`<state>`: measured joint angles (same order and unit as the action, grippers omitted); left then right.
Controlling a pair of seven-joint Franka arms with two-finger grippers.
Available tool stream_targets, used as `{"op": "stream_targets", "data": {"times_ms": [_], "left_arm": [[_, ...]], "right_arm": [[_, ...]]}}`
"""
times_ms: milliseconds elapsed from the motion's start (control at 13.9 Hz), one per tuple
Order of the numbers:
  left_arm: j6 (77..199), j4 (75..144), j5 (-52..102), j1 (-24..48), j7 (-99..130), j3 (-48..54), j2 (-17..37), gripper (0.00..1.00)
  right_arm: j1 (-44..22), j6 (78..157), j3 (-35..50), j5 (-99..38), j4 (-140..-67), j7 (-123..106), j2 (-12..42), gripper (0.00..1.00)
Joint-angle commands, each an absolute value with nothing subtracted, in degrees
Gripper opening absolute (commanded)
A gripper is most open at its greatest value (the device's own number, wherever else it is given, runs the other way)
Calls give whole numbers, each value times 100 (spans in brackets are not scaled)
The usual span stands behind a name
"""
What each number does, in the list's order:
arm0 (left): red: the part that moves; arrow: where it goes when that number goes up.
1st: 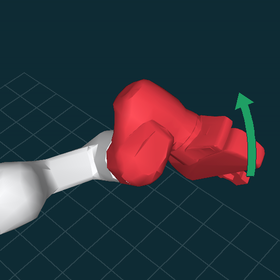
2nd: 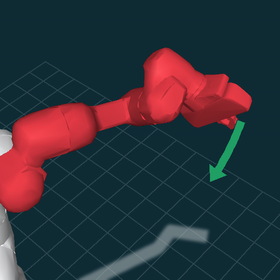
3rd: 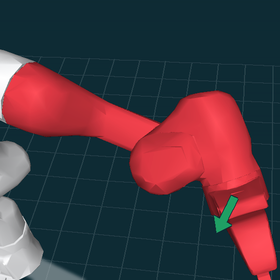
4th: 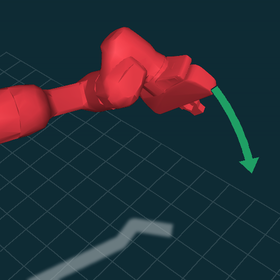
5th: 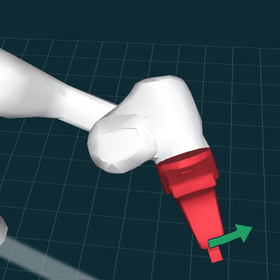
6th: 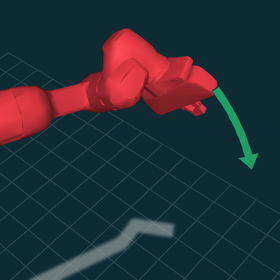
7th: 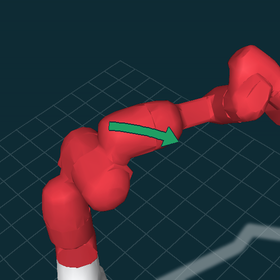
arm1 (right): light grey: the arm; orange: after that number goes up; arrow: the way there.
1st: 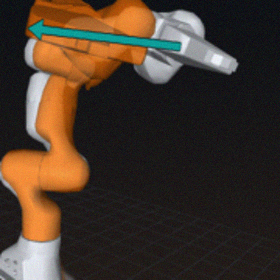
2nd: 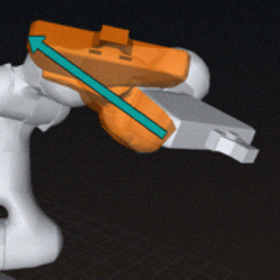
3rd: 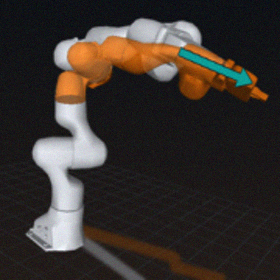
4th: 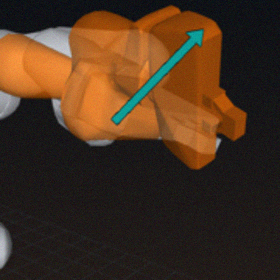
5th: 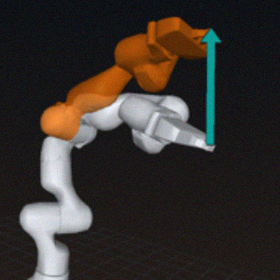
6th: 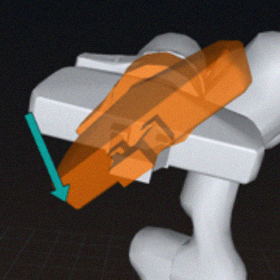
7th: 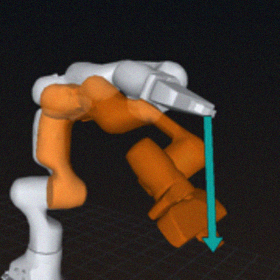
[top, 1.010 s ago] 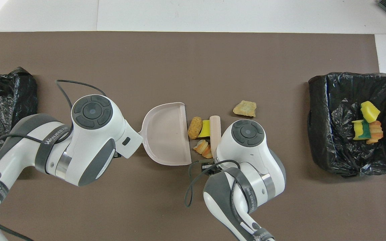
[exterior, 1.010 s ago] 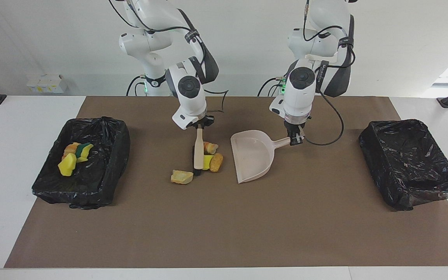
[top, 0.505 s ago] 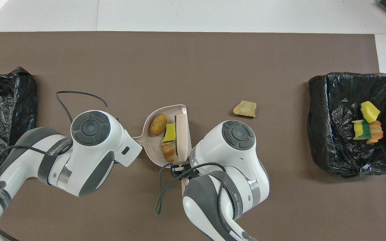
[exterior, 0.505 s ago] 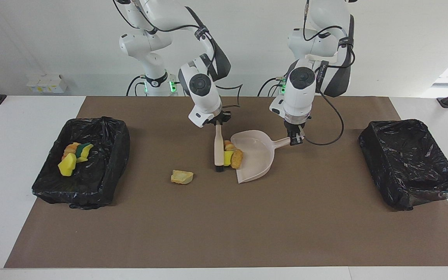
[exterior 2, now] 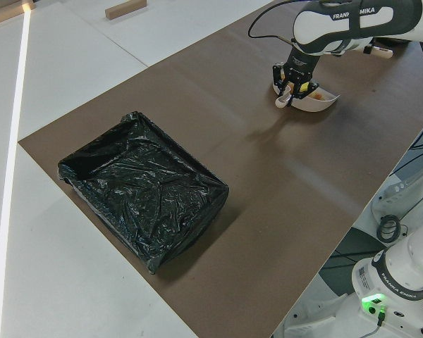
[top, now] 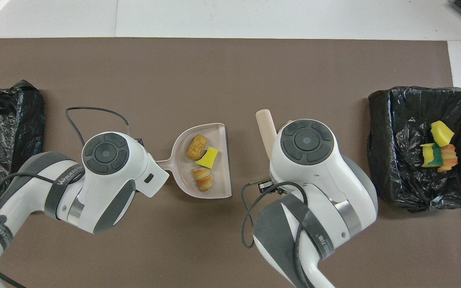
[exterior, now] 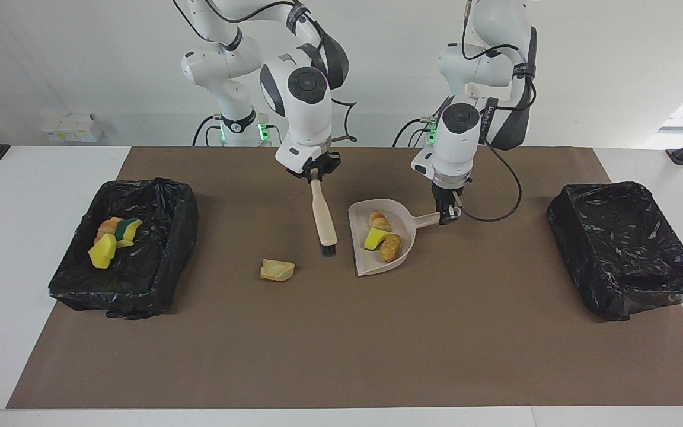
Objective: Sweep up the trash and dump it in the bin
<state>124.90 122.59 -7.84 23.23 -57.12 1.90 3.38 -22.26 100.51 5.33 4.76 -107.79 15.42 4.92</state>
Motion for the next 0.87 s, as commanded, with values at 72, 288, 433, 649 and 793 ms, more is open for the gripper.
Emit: {"op": "stream_targets", "data": {"times_ms": [72, 288, 433, 649, 793], "left_arm": [[12094, 11672, -809, 2119, -5713, 185, 589, 0], [11989, 11698, -756, 2136, -5467, 176, 571, 0], [11901, 11698, -756, 2127, -5432, 176, 554, 0], [11629, 11716, -756, 2206, -5073, 176, 510, 0], [11602, 11768, -765, 2215, -4940, 184, 475, 0]], "right_arm": [[-1390, 10037, 598, 2060, -10285, 319, 1245, 0], [-1082, 10229, 598, 2662, -9696, -16, 1932, 0], [-1020, 10694, 598, 2532, -9755, -44, 2152, 0], [-1090, 10574, 615, 1473, -10097, -18, 2101, 0], [-1195, 10442, 624, 706, -10344, -26, 1943, 0]]}}
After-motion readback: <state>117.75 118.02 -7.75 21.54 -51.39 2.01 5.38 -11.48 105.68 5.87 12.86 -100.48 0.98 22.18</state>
